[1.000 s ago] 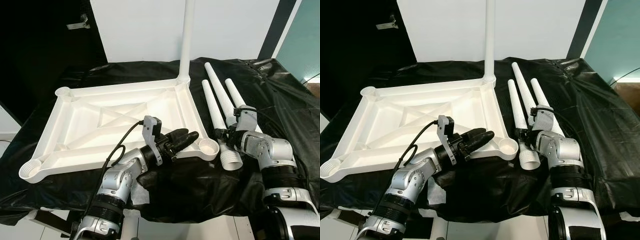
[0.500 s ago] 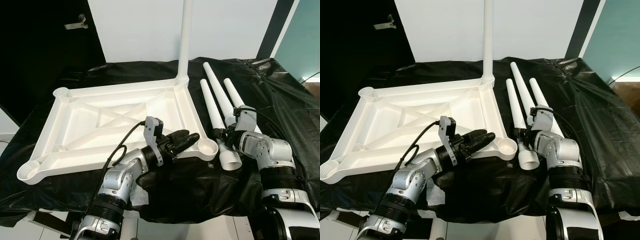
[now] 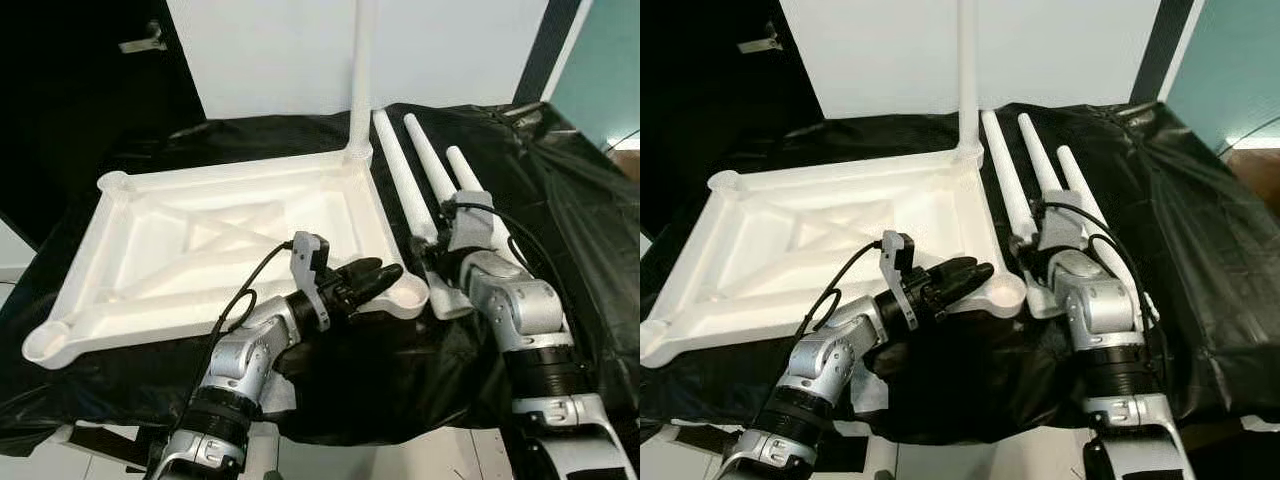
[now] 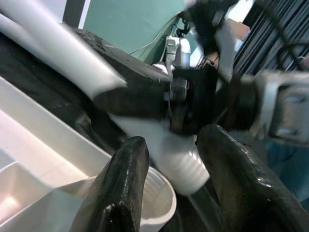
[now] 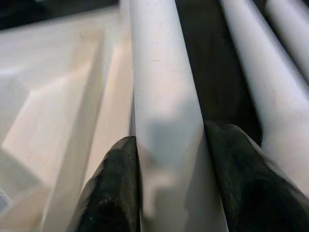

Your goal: Building children table

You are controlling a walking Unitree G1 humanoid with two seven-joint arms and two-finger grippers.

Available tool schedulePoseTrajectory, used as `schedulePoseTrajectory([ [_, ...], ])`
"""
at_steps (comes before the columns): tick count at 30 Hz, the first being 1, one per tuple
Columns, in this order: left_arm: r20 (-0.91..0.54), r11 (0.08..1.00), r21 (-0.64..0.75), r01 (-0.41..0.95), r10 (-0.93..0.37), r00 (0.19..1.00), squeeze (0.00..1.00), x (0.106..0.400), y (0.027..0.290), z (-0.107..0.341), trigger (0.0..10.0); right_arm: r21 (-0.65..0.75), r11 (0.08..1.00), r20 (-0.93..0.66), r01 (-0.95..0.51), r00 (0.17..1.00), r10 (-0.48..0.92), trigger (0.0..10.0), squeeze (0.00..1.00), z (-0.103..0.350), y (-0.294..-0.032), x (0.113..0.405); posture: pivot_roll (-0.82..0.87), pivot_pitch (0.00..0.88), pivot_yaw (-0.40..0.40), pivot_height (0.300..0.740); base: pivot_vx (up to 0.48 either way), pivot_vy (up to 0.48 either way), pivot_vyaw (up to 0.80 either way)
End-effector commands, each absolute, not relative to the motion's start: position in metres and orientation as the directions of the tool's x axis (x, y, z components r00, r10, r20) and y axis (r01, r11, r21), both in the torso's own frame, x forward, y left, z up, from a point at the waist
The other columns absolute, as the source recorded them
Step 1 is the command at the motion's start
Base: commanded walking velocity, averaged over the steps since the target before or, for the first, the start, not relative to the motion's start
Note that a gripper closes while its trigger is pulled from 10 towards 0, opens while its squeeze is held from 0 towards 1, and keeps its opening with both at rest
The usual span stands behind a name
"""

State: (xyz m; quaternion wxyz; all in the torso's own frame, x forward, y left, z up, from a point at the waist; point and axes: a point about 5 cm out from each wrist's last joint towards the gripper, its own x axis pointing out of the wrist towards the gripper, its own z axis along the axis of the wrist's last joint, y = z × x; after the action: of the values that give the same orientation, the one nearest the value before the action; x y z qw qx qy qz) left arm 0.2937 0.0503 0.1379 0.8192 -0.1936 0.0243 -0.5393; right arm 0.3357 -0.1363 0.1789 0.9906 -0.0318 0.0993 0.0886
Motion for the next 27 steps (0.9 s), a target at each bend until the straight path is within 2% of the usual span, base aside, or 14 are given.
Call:
schedulePoseTrajectory([
  [1,0.156,0.341,-0.337,0.878,-0.899,0.409,0.0,0.294,0.051,0.136,10.0,-0.085,0.968,-0.134,-0.234,0.966,0.222,0.0,0.0,0.192,-0.12,0.336,-0.12,0.015,0.056,0.74,0.0,0.0,0.0],
  [12,0.177,0.34,-0.352,0.872,-0.89,0.419,0.0,0.296,0.056,0.139,10.0,-0.338,0.933,0.018,-0.122,0.991,0.136,0.0,0.0,0.206,-0.12,0.322,-0.11,0.012,0.067,0.74,0.0,0.0,0.0],
  [13,0.188,0.332,-0.36,0.872,-0.889,0.416,0.0,0.297,0.055,0.14,10.0,-0.377,0.924,0.067,-0.071,0.992,0.103,4.8,0.0,0.209,-0.12,0.318,-0.13,0.01,0.074,0.74,0.0,0.0,0.0],
  [16,0.202,0.321,-0.37,0.872,-0.888,0.413,0.0,0.297,0.055,0.141,10.0,-0.418,0.908,0.131,-0.006,0.989,0.067,4.8,0.0,0.212,-0.12,0.312,-0.13,0.01,0.074,0.74,0.0,0.0,0.0],
  [17,0.214,0.314,-0.374,0.873,-0.886,0.411,0.0,0.298,0.054,0.143,10.0,-0.456,0.889,0.178,0.034,0.983,0.054,10.0,0.0,0.214,-0.121,0.307,-0.14,0.011,0.076,0.74,0.0,0.0,0.0],
  [20,0.226,0.31,-0.38,0.872,-0.883,0.412,0.0,0.3,0.054,0.145,10.0,-0.485,0.872,0.219,0.068,0.975,0.046,10.0,0.0,0.216,-0.121,0.303,-0.14,0.011,0.077,0.74,0.0,0.0,0.0],
  [21,0.248,0.302,-0.389,0.871,-0.876,0.414,0.0,0.303,0.055,0.149,10.0,-0.541,0.833,0.28,0.116,0.959,0.048,10.0,0.0,0.219,-0.12,0.297,-0.15,0.011,0.078,0.74,0.0,0.0,0.0],
  [23,0.248,0.302,-0.389,0.871,-0.876,0.414,0.0,0.303,0.055,0.149,10.0,-0.541,0.833,0.28,0.116,0.959,0.048,10.0,0.0,0.219,-0.12,0.297,-0.15,0.011,0.078,0.74,0.0,0.0,0.0],
  [24,0.271,0.291,-0.397,0.87,-0.869,0.414,0.0,0.305,0.056,0.153,10.0,-0.595,0.788,0.337,0.158,0.939,0.067,10.0,0.0,0.222,-0.119,0.292,-0.16,0.008,0.08,0.74,0.0,0.0,0.0],
  [25,0.271,0.291,-0.397,0.87,-0.869,0.414,0.0,0.305,0.056,0.153,10.0,-0.595,0.788,0.337,0.158,0.939,0.067,10.0,0.0,0.222,-0.119,0.292,-0.16,0.008,0.08,0.74,0.0,0.0,0.0],
  [26,0.294,0.277,-0.404,0.872,-0.863,0.411,0.0,0.307,0.057,0.157,10.0,-0.651,0.735,0.383,0.191,0.918,0.1,10.0,0.0,0.224,-0.118,0.288,-0.16,0.007,0.081,0.74,0.0,0.0,0.0],
  [27,0.294,0.277,-0.404,0.872,-0.863,0.411,0.0,0.307,0.057,0.157,10.0,-0.651,0.735,0.383,0.191,0.918,0.1,10.0,0.0,0.224,-0.118,0.288,-0.16,0.007,0.081,0.74,0.0,0.0,0.0],
])
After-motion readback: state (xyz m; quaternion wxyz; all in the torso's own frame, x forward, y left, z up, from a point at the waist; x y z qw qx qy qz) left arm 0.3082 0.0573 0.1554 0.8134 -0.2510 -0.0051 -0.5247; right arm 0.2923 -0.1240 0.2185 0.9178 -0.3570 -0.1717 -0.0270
